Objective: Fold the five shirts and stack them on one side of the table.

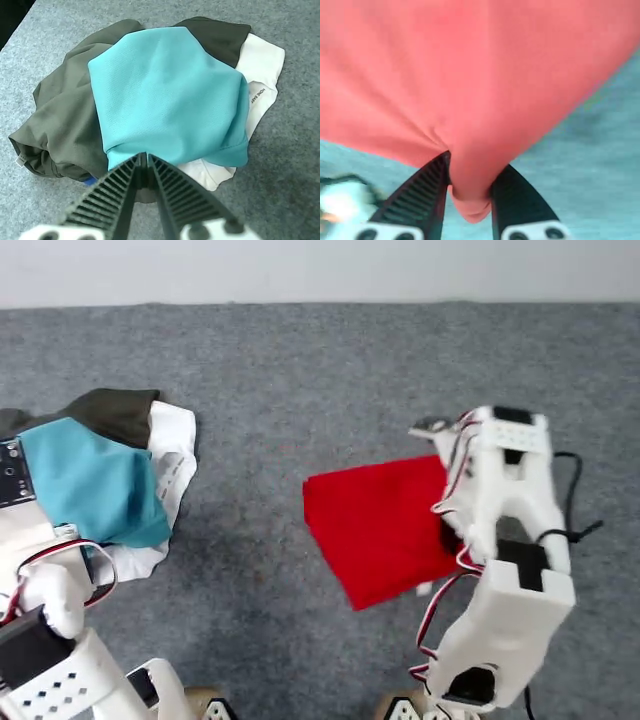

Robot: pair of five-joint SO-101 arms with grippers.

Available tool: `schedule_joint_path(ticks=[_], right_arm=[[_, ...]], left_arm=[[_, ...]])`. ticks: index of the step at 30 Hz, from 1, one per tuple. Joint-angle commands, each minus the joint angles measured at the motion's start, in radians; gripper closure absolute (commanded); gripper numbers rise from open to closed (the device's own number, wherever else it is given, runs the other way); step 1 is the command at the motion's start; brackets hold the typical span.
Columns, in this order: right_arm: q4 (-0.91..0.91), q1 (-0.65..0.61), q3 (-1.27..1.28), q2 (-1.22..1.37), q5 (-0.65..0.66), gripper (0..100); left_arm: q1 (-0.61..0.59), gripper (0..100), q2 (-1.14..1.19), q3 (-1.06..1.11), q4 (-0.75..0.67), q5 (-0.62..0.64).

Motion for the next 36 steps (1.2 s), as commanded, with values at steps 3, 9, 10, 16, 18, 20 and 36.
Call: schedule_joint_path(ticks=[3, 9, 10, 16, 18, 20, 36], right_arm=[[0.002, 0.022, -0.342, 0.035, 0.382, 98.8], [0.004, -0.079, -0.651, 0.237, 0.423, 98.8], [0.002, -0.091, -0.687, 0.269, 0.423, 98.8], [0.044, -0.11, -0.899, 0.378, 0.304, 93.2], [0.085, -0.096, -0.957, 0.381, 0.221, 84.8], [0.139, -0.088, -1.008, 0.378, 0.106, 78.3], [0.193, -0.104, -0.98, 0.28, -0.839, 76.5]], left_arm=[[0.006, 98, -0.009, -0.008, -0.018, -0.002], [0.008, 98, -0.009, -0.008, -0.017, -0.002], [0.008, 98, -0.009, -0.007, -0.015, -0.002], [0.008, 98, -0.009, -0.007, 0.028, -0.003], [0.008, 98, -0.009, -0.007, 0.046, -0.026], [0.008, 98, -0.009, -0.007, 0.054, -0.058], [0.005, 98, -0.009, -0.008, 0.048, -0.11]])
